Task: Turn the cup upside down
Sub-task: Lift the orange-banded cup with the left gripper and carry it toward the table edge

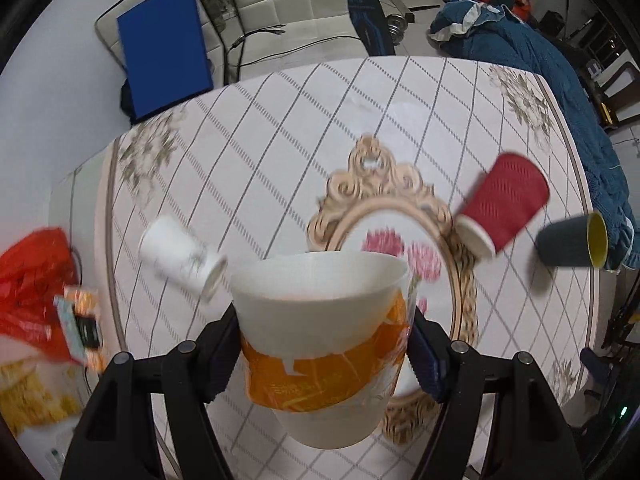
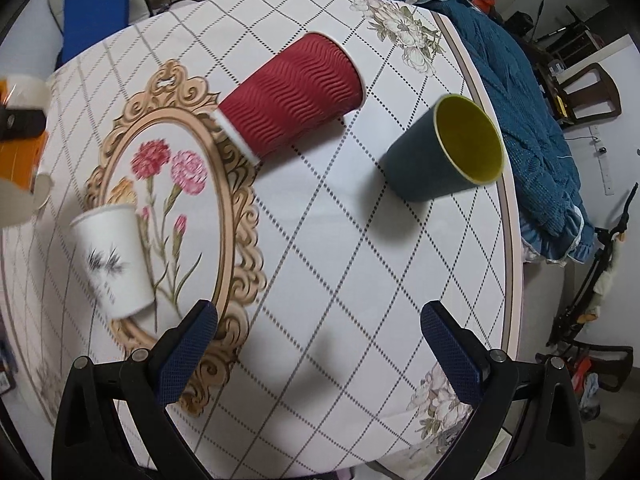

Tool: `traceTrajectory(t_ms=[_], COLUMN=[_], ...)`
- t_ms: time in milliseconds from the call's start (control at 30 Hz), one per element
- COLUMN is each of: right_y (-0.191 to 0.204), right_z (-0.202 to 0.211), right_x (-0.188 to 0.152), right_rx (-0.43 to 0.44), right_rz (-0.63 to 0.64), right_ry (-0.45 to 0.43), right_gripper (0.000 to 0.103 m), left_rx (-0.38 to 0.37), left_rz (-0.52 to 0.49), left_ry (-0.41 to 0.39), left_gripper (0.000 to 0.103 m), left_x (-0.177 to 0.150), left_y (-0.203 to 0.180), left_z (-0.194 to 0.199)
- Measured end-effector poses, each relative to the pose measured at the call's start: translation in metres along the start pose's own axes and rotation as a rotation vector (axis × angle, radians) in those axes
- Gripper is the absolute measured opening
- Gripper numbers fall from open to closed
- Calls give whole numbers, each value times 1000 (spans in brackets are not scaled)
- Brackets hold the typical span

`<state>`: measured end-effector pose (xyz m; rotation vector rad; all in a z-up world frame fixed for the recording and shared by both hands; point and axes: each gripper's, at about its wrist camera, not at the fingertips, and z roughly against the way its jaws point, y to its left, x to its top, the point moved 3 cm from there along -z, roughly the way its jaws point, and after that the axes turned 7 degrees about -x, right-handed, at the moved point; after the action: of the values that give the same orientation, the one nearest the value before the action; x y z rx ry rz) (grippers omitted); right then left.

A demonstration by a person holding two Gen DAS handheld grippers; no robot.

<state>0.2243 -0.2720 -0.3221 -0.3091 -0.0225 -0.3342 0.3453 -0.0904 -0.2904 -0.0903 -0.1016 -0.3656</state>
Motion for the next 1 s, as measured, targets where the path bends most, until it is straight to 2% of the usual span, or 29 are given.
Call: traceTrajectory(t_ms=[300, 467, 633, 733, 1000], right_y=[-5, -2, 9, 21, 42], right_z=[21, 28, 22, 13, -16], right_x=[-57, -86, -113, -127, -149], right_rx=[51, 95, 177, 212, 200], right_rz=[41, 72, 117, 151, 202], right_ry=[-38, -54, -36, -14, 48], right_gripper=[103, 103, 103, 103, 103], left_rx=[1, -11, -24, -29, -49], left_rz=[94, 177, 273, 313, 360], left_ry=[-11, 11, 56, 92, 174], left_gripper=[71, 71, 71, 71, 71], left_x=[-100, -147, -192, -211, -235], left_y=[9, 19, 29, 36, 49], left_z=[23, 18, -1, -16, -54])
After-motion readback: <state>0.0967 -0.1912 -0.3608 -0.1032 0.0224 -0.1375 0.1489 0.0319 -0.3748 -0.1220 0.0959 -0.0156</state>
